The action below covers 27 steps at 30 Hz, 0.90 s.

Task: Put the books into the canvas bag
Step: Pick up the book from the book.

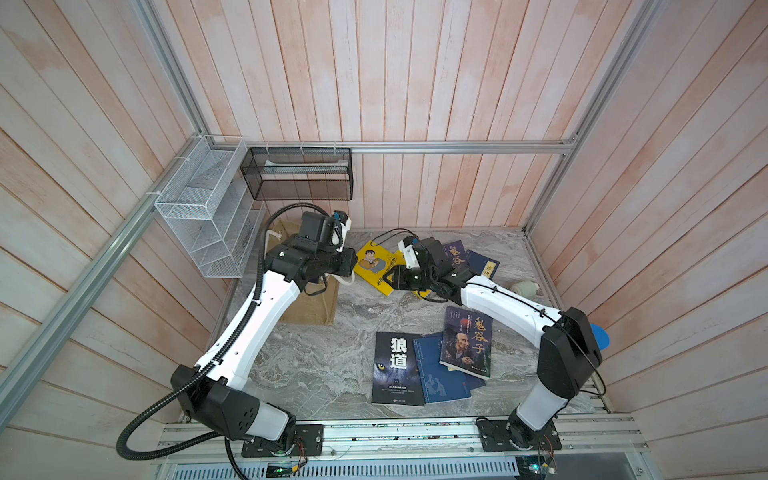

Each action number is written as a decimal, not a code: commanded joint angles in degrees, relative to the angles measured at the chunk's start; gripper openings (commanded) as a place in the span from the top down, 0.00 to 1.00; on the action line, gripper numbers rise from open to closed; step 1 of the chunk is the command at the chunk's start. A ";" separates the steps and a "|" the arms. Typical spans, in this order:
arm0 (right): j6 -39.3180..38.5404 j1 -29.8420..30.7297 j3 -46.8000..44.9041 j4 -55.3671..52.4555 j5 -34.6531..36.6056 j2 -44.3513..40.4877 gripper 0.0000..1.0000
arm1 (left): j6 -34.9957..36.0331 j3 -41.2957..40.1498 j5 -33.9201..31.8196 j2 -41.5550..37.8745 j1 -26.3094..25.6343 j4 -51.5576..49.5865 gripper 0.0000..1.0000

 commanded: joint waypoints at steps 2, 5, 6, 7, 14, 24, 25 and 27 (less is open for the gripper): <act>3.33 -5.62 -11.84 1.37 2.22 -7.50 0.61 | -6.69 -6.90 -0.05 -2.40 -7.25 7.54 0.56; 3.04 -9.67 -19.89 0.96 3.59 -12.47 0.58 | -9.73 -12.27 -0.28 -2.39 -12.53 12.93 0.56; 2.84 -11.13 -22.51 0.60 4.30 -14.23 0.57 | -10.78 -13.98 0.04 -2.10 -14.17 14.92 0.56; 2.82 -12.35 -24.83 0.16 5.01 -15.82 0.56 | -11.59 -15.53 0.62 -1.80 -15.48 17.08 0.56; 2.92 -26.54 -39.36 -2.88 6.97 -28.43 0.49 | -18.24 -21.58 8.38 5.95 -22.13 31.10 0.56; 0.46 -37.36 -43.67 -4.47 4.81 -28.87 0.44 | -22.24 -12.71 15.93 22.52 -24.06 36.15 0.56; 0.02 -37.46 -43.80 -4.50 4.80 -28.17 0.44 | -22.63 -12.04 16.35 23.72 -24.07 36.26 0.56; -0.67 -37.62 -43.96 -4.35 4.06 -26.57 0.44 | -23.89 -11.32 17.49 25.85 -24.23 37.45 0.56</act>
